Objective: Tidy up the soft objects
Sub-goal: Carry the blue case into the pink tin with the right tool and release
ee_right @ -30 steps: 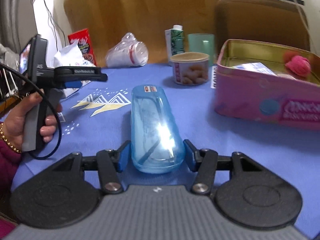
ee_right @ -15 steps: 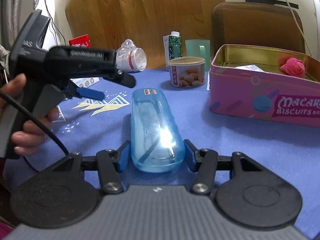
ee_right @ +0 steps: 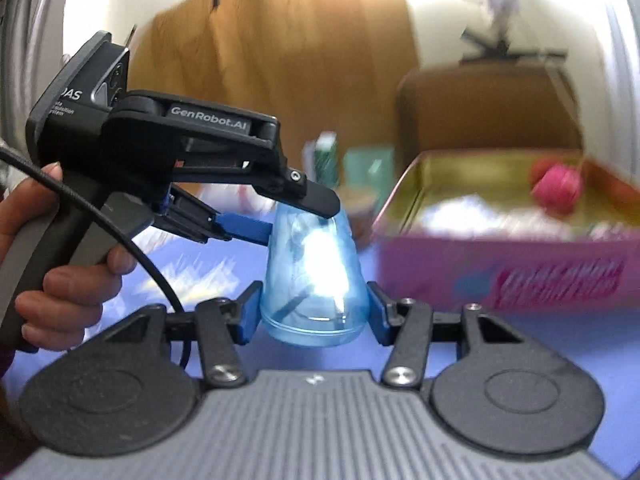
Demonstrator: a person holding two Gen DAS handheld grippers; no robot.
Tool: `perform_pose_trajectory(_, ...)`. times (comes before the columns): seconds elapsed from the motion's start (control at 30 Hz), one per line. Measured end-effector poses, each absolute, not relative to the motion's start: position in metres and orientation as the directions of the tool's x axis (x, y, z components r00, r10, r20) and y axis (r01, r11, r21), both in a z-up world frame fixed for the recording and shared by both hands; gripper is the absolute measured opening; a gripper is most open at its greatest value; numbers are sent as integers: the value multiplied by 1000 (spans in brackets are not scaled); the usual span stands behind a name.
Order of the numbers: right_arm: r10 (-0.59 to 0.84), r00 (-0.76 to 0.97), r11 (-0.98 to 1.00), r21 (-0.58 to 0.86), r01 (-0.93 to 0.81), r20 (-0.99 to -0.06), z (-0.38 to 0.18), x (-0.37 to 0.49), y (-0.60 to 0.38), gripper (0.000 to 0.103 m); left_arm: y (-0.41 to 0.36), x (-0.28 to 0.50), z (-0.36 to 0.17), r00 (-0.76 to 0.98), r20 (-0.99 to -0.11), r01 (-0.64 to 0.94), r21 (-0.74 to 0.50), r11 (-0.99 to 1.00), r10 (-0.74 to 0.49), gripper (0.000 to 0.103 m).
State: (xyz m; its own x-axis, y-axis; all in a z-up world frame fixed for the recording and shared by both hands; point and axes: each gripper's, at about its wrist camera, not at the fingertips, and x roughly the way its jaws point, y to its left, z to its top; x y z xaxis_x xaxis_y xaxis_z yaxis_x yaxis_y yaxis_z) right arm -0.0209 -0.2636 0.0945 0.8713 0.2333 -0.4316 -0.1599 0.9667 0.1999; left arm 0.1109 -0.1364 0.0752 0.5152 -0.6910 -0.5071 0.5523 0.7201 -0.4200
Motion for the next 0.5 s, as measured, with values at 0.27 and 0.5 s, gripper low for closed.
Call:
perform_pose_trajectory(0.27,53,914,991,132,1,-403,100,30,-318,56,-229,152,91,535,-500,627,-306,717,-681,65)
perform_pose_trajectory(0.5,-193,862,973,24,231,-470,69,84,-350,60,-253,164,70,653,-560,514,-165,842,-509,76)
